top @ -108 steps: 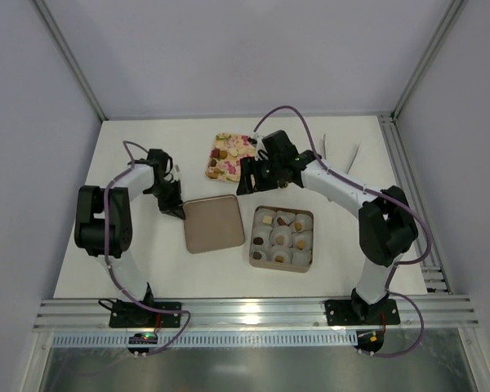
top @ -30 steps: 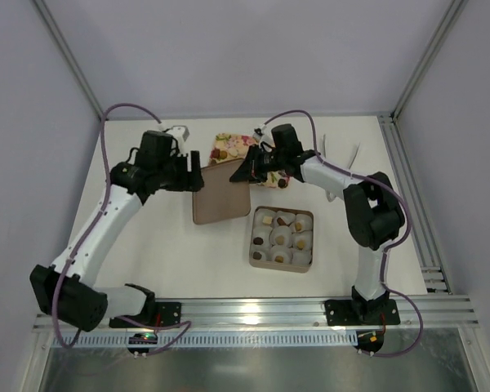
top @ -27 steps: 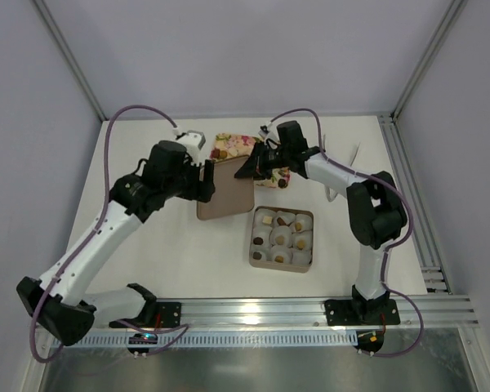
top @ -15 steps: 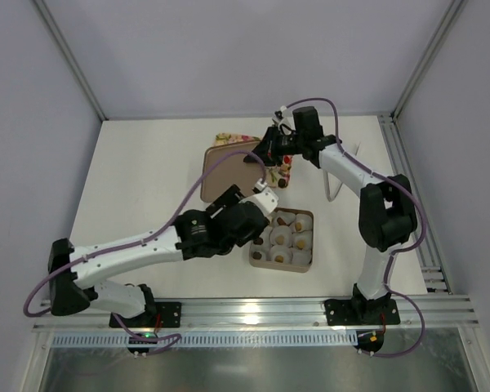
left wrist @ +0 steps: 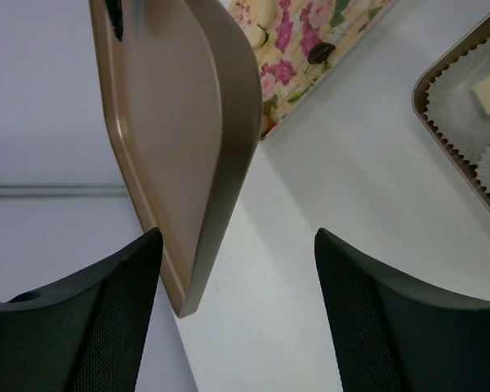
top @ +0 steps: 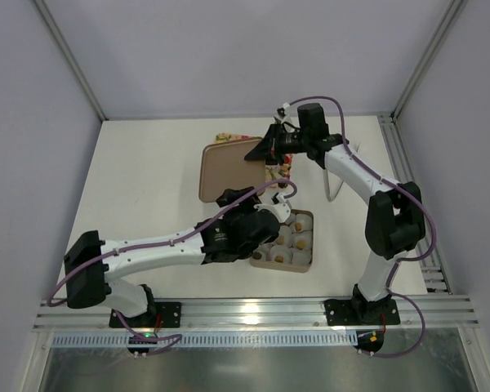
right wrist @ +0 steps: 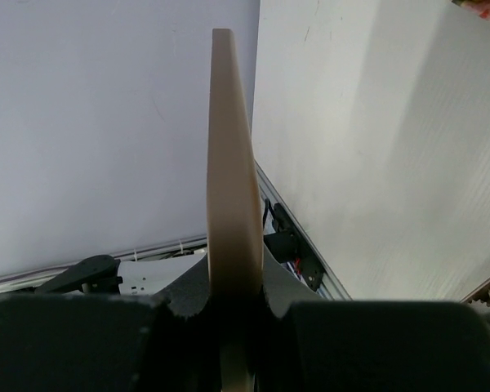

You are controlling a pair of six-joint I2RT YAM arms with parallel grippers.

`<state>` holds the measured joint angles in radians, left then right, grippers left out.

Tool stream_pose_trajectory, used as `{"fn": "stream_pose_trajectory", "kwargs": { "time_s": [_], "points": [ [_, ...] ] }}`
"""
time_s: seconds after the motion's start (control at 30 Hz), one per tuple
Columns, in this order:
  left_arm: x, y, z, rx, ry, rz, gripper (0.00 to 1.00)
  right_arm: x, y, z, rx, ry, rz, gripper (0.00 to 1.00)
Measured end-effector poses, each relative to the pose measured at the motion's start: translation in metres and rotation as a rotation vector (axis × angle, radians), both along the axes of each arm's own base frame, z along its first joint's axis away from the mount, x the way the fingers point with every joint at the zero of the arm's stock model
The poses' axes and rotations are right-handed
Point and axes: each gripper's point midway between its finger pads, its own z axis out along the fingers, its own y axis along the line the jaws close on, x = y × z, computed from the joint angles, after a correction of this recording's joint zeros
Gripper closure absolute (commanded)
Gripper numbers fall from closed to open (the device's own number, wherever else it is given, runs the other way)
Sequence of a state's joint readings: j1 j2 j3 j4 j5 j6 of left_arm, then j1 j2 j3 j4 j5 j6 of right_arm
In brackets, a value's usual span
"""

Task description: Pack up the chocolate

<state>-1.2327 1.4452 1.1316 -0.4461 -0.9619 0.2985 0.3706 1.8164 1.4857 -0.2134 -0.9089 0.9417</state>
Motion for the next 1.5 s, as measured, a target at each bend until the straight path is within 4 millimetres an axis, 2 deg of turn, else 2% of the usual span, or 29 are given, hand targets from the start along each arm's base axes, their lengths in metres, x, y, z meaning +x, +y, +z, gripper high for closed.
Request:
{"fn": "stream_pose_trajectory", "kwargs": {
  "time_s": [0.13, 0.23, 0.27, 0.33, 0.37, 0.4, 0.5, 0.53, 0.6, 0.63, 0.73, 0.77, 0.8, 0.87, 1.0, 1.2, 1.27, 1.33, 1.5],
  "points": [
    [0.008, 0.003, -0.004, 0.056, -0.041, 0.003, 0.45, -0.006, -0.002, 0.008, 0.011, -0.006, 0.004, 0.96],
    [0.013, 0.004, 0.000, 0.080, -0.080, 0.008, 0.61, -0.009, -0.003, 0.010, 0.015, -0.008, 0.007, 0.96],
    [0.015, 0.004, 0.002, 0.080, -0.095, 0.009, 0.73, -0.010, -0.003, 0.010, 0.015, -0.008, 0.008, 0.96],
    [0.019, 0.004, 0.008, 0.079, -0.124, 0.019, 0.86, -0.012, -0.004, 0.010, 0.015, -0.004, 0.009, 0.96],
    [0.021, 0.004, 0.011, 0.084, -0.136, 0.021, 0.96, -0.013, -0.004, 0.009, 0.014, 0.003, 0.004, 0.95],
    [0.022, 0.004, 0.012, 0.109, -0.139, 0.008, 1.00, -0.013, -0.005, 0.011, 0.019, 0.023, -0.004, 0.91],
    [0.023, 0.001, 0.011, 0.153, -0.150, -0.008, 1.00, -0.013, -0.008, 0.012, 0.014, 0.000, -0.012, 0.78],
    [0.023, 0.001, 0.012, 0.156, -0.153, -0.010, 1.00, -0.013, -0.009, 0.013, 0.013, -0.001, -0.015, 0.62],
    [0.024, -0.002, 0.015, 0.139, -0.163, -0.010, 1.00, -0.013, -0.010, 0.013, 0.011, -0.005, -0.016, 0.45],
    [0.025, -0.002, 0.016, 0.130, -0.165, -0.009, 1.00, -0.014, -0.011, 0.013, 0.008, -0.012, -0.014, 0.31],
    [0.025, -0.005, 0.019, 0.108, -0.166, -0.012, 1.00, -0.011, -0.015, 0.012, -0.017, -0.035, -0.035, 0.18],
    [0.025, -0.007, 0.021, 0.098, -0.162, -0.013, 1.00, -0.010, -0.018, 0.013, -0.027, -0.044, -0.048, 0.10],
    [0.024, -0.008, 0.022, 0.085, -0.155, -0.016, 1.00, -0.007, -0.022, 0.014, -0.038, -0.052, -0.070, 0.06],
    [0.023, -0.013, 0.025, 0.055, -0.140, -0.025, 1.00, 0.003, -0.038, 0.018, -0.061, -0.087, -0.135, 0.01],
    [0.020, -0.021, 0.031, -0.010, -0.094, -0.040, 1.00, 0.022, -0.080, 0.039, -0.104, -0.181, -0.301, 0.01],
    [0.010, -0.038, 0.041, -0.138, 0.019, -0.090, 1.00, 0.029, -0.162, 0.072, -0.171, -0.312, -0.599, 0.00],
    [0.004, -0.046, 0.046, -0.199, 0.073, -0.114, 1.00, 0.025, -0.184, 0.072, -0.192, -0.327, -0.674, 0.00],
    [-0.002, -0.057, 0.052, -0.281, 0.145, -0.146, 1.00, 0.019, -0.201, 0.064, -0.228, -0.330, -0.738, 0.00],
    [-0.011, -0.080, 0.058, -0.540, 0.385, -0.204, 1.00, -0.001, -0.214, 0.034, -0.315, -0.333, -0.767, 0.00]
  ]
}}
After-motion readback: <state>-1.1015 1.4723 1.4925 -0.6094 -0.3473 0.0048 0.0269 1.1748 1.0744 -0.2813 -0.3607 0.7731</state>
